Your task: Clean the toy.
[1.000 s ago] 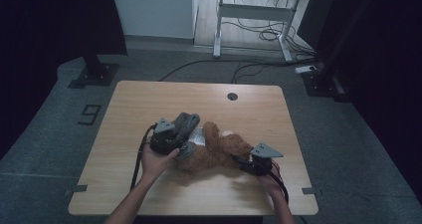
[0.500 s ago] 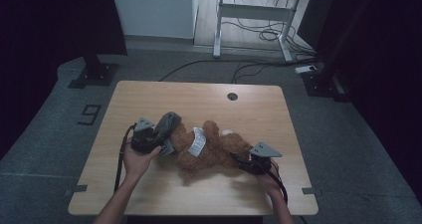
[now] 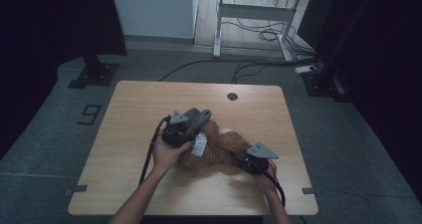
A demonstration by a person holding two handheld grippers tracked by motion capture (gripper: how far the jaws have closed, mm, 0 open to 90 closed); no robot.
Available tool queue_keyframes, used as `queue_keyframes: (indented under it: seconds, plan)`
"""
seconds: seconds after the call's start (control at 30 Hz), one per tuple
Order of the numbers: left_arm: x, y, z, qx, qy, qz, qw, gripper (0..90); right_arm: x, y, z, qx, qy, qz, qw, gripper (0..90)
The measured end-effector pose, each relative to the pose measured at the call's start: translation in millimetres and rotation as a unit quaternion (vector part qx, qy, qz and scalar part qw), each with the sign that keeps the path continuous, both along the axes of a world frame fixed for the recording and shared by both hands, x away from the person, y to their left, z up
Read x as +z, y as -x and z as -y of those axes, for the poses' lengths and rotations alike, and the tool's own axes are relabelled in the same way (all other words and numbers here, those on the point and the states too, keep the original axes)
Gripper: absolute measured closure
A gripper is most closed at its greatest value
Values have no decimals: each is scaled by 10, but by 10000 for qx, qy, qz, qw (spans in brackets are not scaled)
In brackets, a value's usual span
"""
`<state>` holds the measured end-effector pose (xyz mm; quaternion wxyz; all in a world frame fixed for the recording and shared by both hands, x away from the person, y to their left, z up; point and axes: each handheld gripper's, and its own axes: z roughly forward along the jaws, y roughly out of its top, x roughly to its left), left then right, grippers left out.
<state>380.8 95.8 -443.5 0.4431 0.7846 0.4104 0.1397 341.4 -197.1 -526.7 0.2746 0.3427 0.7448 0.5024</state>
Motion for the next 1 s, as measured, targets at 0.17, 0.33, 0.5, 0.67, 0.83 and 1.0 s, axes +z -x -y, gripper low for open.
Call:
queue_keyframes:
  seconds: [0.17,0.33,0.5,0.67,0.83,1.0]
  plan:
    - [-181,119,-117,-16,134,-114,9998,741,102,37,117,362,-511,-409,9972,264]
    - [-262,335,-228,-35,253,115,9996,744,272,91,198,435,-962,-428,9935,239]
    - [-312,500,-274,-89,417,218,9989,746,534,67,181,153,-1080,-412,9932,191]
    - [-327,567,-260,-155,428,299,9985,747,584,-92,81,265,-689,-829,9938,129]
    - [-358,616,-249,-296,469,310,9980,748,426,-109,83,373,-576,-1348,9885,95]
    - [-393,671,-209,-399,509,355,9973,752,201,-32,178,435,-634,-1857,9796,75]
